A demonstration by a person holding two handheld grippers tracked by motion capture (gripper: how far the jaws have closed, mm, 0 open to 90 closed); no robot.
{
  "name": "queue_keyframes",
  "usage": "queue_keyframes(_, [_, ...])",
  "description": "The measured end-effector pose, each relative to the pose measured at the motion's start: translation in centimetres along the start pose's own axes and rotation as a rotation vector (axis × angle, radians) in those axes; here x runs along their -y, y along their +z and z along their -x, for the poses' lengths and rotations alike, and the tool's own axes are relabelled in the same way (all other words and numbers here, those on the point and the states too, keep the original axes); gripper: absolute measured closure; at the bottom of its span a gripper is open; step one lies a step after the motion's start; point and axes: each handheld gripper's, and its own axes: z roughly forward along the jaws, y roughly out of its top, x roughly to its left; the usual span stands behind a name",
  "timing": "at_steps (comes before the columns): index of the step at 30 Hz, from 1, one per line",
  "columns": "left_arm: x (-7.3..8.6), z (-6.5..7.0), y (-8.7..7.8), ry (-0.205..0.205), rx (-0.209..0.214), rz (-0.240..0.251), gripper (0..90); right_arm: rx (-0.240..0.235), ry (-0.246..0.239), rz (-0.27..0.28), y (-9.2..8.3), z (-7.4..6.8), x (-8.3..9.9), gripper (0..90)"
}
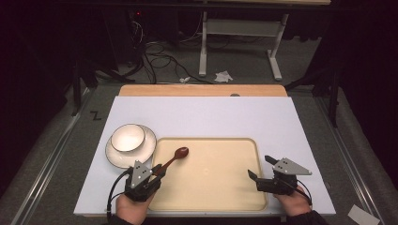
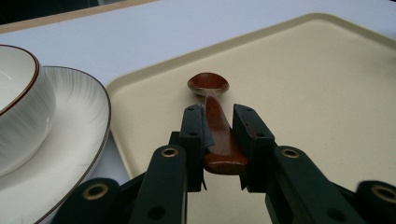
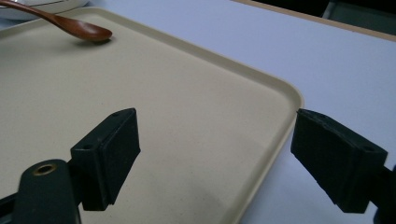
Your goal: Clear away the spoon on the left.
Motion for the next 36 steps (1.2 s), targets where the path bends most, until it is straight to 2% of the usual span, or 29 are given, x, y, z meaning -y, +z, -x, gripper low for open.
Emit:
queue_keyframes(4, [1.0, 0.0, 1.1, -0.022, 0.012, -0.022, 74.9, -0.001, 0.0, 0.001, 0.0, 0.0, 0.0, 16.7])
queue_keyframes(14, [1.9, 0.2, 1.7, -0.03, 0.024, -0.044, 74.4, -0.001, 0.005, -0.001, -0.1, 0.1, 0.0, 16.7])
queue_keyframes(15, [2.1, 0.2, 1.8, -0.032, 0.021, -0.054, 72.9, -0.001, 0.005, -0.001, -0.1, 0.1, 0.0, 16.7])
queue_keyframes(17, [2.2, 0.3, 1.8, -0.033, 0.02, -0.061, 64.0, 0.0, 0.005, 0.002, -0.1, 0.1, 0.0, 16.7])
queue_keyframes(18, [2.4, 0.3, 1.8, -0.03, 0.018, -0.066, 64.0, 0.0, 0.004, 0.003, -0.1, 0.1, 0.0, 16.7])
queue_keyframes(19, [2.5, 0.4, 1.8, -0.029, 0.019, -0.076, 57.5, 0.002, 0.004, 0.004, -0.1, 0.1, 0.0, 16.7])
queue_keyframes(20, [2.9, 0.5, 1.8, -0.033, 0.023, -0.094, 57.1, 0.0, 0.003, 0.006, -0.2, 0.1, 0.0, 16.6])
queue_keyframes(24, [3.4, 0.6, 2.0, -0.048, 0.032, -0.123, 66.6, 0.002, 0.017, 0.001, -0.2, 0.1, 0.0, 16.6])
queue_keyframes(25, [3.5, 0.7, 2.1, -0.047, 0.031, -0.132, 72.7, 0.002, 0.017, 0.001, -0.2, 0.2, 0.1, 16.7])
queue_keyframes(26, [3.7, 0.8, 2.1, -0.044, 0.028, -0.146, 83.3, 0.003, 0.014, 0.003, -0.3, 0.2, 0.0, 16.6])
queue_keyframes(28, [3.9, 0.9, 2.2, -0.05, 0.025, -0.158, 90.0, 0.003, 0.008, 0.006, -0.3, 0.2, 0.1, 16.7])
queue_keyframes(32, [4.1, 1.0, 2.0, -0.06, 0.032, -0.167, 90.0, 0.004, 0.01, 0.006, -0.3, 0.2, 0.1, 16.7])
queue_keyframes(34, [3.9, 1.1, 1.5, -0.047, 0.031, -0.157, 90.0, 0.003, 0.01, 0.006, -0.3, 0.2, 0.1, 16.6])
queue_keyframes(36, [3.7, 0.9, 1.1, -0.031, 0.007, -0.142, 90.0, 0.002, 0.01, 0.006, -0.2, 0.2, 0.1, 16.7])
